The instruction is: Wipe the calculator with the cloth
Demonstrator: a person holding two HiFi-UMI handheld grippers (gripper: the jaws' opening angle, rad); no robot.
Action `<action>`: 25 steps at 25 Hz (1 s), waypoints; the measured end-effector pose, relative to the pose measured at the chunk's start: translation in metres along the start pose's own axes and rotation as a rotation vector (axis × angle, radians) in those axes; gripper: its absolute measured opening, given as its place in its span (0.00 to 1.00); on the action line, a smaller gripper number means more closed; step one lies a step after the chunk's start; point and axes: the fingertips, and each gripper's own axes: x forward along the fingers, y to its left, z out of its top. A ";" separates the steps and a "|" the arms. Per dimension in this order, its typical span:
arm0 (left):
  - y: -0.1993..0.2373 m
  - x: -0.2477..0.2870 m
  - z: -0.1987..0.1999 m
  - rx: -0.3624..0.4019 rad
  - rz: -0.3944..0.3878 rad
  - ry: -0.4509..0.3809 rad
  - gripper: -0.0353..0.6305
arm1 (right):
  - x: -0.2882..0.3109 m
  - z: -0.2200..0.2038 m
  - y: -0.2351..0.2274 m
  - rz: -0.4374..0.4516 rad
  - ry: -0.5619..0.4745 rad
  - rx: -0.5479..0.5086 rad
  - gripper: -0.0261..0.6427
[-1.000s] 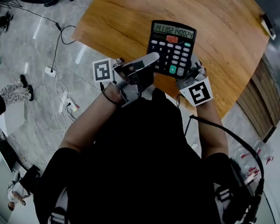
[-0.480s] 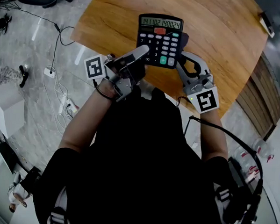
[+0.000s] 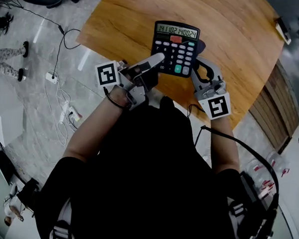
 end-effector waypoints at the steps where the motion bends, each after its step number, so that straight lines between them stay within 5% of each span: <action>1: 0.000 0.000 0.000 0.004 0.004 -0.002 0.16 | 0.000 0.000 0.006 0.012 -0.004 0.010 0.11; 7: 0.000 -0.002 -0.001 0.003 0.014 -0.022 0.16 | -0.003 -0.006 0.059 0.135 0.050 0.005 0.11; 18: -0.005 0.000 -0.002 -0.012 -0.002 0.018 0.16 | 0.006 -0.001 0.013 0.027 0.034 -0.012 0.11; 25: -0.008 0.001 -0.002 -0.006 0.000 0.025 0.16 | 0.027 0.009 0.056 0.111 -0.014 0.032 0.11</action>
